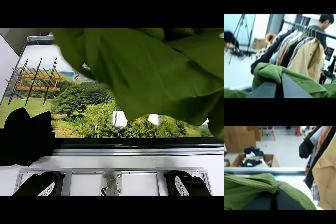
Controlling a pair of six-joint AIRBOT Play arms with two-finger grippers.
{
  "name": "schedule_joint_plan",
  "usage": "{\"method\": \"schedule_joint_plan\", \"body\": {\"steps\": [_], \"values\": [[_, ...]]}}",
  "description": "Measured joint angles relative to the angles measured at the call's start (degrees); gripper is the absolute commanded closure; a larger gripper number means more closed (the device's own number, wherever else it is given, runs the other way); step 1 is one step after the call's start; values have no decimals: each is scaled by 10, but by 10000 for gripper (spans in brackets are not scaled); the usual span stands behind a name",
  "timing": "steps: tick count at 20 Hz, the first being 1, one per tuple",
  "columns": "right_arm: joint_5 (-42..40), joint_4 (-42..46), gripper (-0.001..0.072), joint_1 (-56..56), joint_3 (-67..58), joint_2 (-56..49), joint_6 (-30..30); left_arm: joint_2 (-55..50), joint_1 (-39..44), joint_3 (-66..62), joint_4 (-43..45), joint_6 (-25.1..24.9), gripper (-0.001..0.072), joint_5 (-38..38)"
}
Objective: Fold the clothes and pants, and hang the long-sleeved shirts on hangers.
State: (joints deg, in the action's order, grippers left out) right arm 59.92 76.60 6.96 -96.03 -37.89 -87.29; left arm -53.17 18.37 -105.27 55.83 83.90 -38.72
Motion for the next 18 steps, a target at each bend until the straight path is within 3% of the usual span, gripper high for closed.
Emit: {"method": "schedule_joint_plan", "body": {"steps": [4,7,10,14,15,16,17,18], "values": [[10,-6,701,0,-5,-9,-32,6,10,26,34,-9,694,30],[76,-27,701,-1,-5,-55,-43,-38,-6,41,67,19,694,16],[160,-36,701,-4,19,-121,-43,-113,-39,54,81,50,694,-50],[215,-35,692,-18,146,-161,-34,-218,-67,105,87,67,693,-183],[220,-33,614,-21,189,-163,-32,-240,-66,127,89,67,513,-214],[222,-33,292,-23,229,-163,-31,-257,-63,147,89,67,88,-236],[222,-34,-6,-24,267,-162,-29,-274,-58,167,87,67,2,-253],[221,-37,-1,-25,294,-162,-29,-288,-53,183,82,67,24,-268]]}}
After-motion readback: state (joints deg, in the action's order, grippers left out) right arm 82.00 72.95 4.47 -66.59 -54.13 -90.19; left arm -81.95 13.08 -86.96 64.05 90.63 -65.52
